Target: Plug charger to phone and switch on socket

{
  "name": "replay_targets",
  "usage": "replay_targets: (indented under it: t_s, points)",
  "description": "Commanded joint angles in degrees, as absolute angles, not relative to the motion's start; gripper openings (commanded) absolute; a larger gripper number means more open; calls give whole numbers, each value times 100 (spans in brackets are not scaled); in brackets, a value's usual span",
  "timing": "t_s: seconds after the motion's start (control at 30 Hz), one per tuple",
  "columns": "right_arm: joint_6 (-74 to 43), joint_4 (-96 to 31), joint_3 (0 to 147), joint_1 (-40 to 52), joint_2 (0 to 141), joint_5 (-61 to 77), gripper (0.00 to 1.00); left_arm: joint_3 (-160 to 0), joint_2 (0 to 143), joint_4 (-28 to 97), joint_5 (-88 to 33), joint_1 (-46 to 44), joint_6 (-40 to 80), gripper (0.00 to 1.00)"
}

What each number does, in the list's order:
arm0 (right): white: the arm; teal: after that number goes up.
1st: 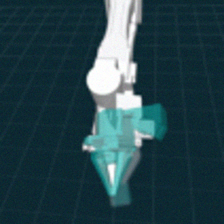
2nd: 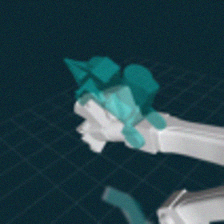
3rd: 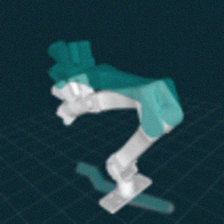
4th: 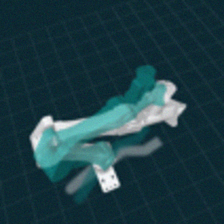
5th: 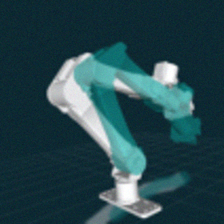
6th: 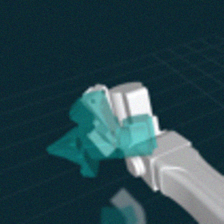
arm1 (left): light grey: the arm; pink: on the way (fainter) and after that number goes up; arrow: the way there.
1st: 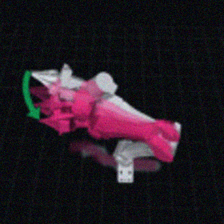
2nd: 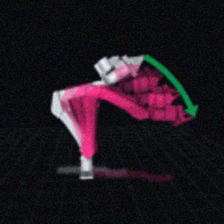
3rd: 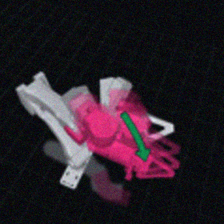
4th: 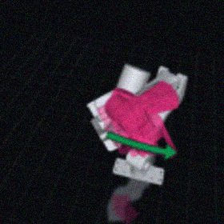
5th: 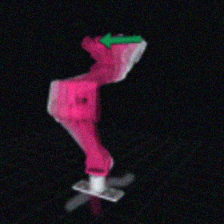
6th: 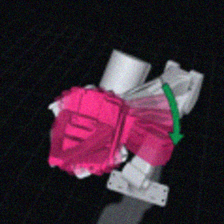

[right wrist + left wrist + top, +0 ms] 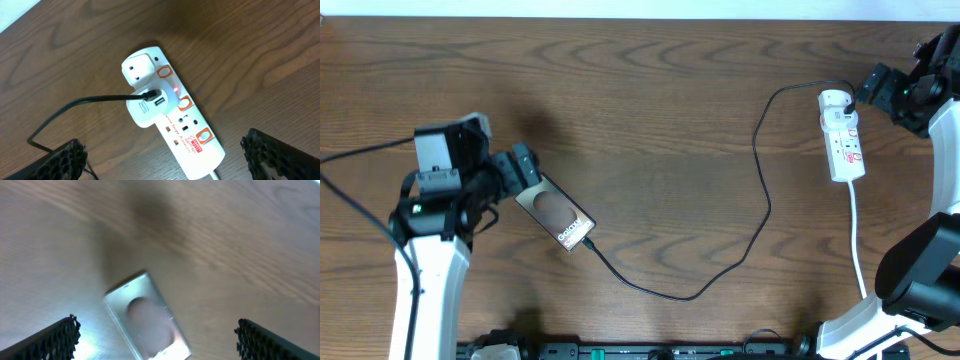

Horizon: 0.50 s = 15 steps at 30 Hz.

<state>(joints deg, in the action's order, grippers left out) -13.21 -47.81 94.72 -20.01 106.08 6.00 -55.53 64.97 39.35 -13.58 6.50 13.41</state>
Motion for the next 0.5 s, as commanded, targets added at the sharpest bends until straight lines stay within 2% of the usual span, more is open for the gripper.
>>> replay_targets:
  t_s: [0.0,0.13,0.3,0.47]
  points:
    - [-1391,-4786,9470,-1984,10652,548,99,-5601,5763,4379,-580,578,1247,99]
    - [-1391,-4786,9470,-1984,10652,548,99,-5148,4788,4176,-25,292,1247,98]
    - [-1391,-4786,9470,-1984,10652,548,99,-3636,3011,2165,867,-408,1245,98]
    - [-1391,-4786,9470,-1984,10652,548,99,-1964,1529,19,985,-598,923,98]
